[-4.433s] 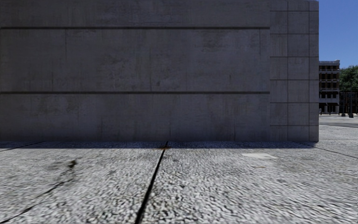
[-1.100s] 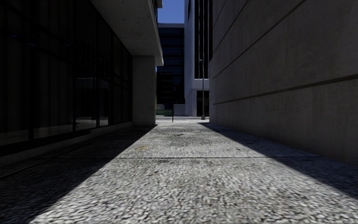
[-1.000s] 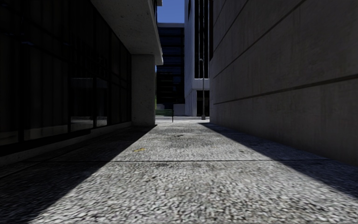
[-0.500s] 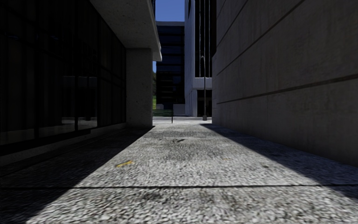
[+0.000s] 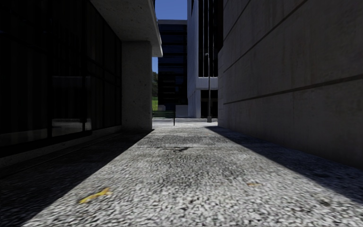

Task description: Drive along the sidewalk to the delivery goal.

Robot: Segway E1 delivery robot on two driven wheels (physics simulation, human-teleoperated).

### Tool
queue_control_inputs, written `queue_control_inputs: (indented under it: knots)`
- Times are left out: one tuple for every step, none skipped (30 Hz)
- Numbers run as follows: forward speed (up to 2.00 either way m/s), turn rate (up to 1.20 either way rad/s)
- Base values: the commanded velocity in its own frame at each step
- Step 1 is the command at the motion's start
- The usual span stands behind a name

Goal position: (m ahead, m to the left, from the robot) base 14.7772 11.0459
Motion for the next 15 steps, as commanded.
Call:
queue_control_inputs:
  knots:
    - [2.0,0.0]
    - [2.0,0.0]
    - [2.0,0.0]
    - [2.0,0.0]
    - [2.0,0.0]
    - [2.0,0.0]
    - [2.0,0.0]
    - [2.0,0.0]
    - [2.0,0.0]
    - [2.0,0.0]
    - [2.0,0.0]
    - [2.0,0.0]
    - [2.0,0.0]
    - [2.0,0.0]
    - [2.0,0.0]
